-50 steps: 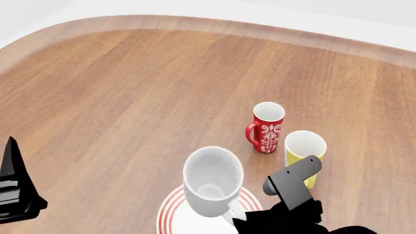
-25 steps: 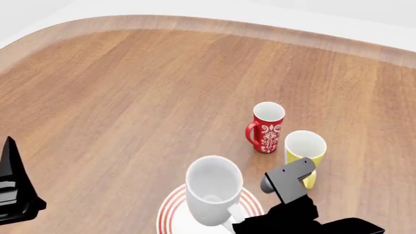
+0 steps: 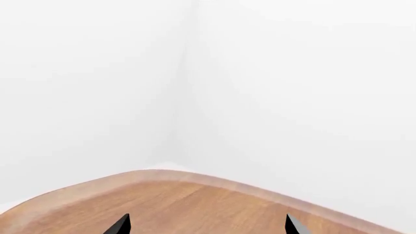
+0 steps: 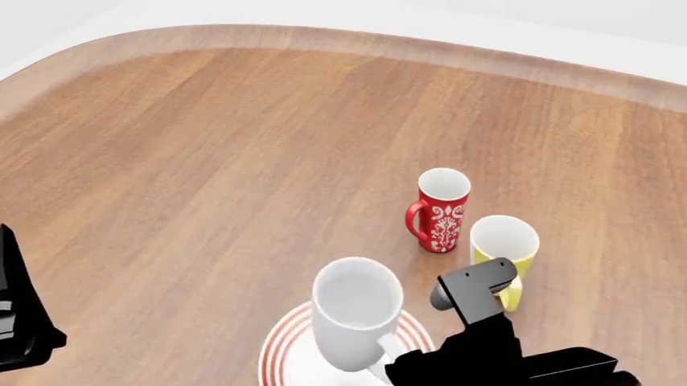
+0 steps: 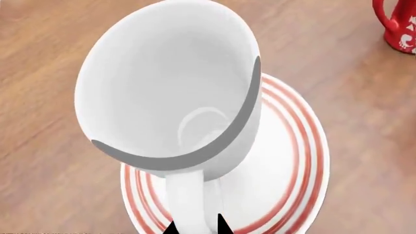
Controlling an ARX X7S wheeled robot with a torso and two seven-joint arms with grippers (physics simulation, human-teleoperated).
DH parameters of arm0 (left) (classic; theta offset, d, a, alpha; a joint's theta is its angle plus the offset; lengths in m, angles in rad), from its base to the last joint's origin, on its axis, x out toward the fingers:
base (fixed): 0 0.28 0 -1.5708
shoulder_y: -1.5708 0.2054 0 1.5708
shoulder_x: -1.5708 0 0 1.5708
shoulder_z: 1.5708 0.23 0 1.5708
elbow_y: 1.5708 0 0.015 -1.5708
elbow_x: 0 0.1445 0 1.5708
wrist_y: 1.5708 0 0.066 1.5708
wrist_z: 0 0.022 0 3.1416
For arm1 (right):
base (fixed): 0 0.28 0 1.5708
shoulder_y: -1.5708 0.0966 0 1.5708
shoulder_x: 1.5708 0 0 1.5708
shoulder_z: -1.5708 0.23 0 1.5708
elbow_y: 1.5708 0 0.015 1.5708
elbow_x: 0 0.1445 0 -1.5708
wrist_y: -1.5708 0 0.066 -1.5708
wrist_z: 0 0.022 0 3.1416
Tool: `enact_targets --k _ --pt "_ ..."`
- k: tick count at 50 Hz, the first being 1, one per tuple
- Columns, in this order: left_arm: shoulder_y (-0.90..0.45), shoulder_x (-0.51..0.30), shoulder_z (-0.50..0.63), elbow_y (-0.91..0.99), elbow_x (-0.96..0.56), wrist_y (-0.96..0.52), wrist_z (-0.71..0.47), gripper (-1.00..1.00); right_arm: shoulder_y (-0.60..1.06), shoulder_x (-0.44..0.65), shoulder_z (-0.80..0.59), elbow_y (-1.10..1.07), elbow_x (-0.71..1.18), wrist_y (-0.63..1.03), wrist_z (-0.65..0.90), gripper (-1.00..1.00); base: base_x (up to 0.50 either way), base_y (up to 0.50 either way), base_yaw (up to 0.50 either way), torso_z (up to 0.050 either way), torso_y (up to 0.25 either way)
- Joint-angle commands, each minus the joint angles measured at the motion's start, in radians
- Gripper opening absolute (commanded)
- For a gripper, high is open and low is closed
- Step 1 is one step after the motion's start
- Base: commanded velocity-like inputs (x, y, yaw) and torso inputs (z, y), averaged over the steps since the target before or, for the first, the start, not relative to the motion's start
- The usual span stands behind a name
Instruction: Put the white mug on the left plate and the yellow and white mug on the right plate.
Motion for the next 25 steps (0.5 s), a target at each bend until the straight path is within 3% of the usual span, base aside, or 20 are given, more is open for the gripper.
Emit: enact_targets --k 1,25 --pt "0.004 -0.006 -0.009 0.022 -0.018 -0.007 -0.012 1.00 0.038 -0.038 -0.021 0.106 -0.023 -0.015 -0.025 -1.00 0.00 0.00 0.00 0.000 0.010" --pt "0.005 -0.014 -0.003 0.037 -0.029 -0.008 -0.027 1.00 0.064 -0.062 -0.033 0.177 -0.040 -0.020 -0.021 -1.00 0.00 0.00 0.00 0.000 0.000"
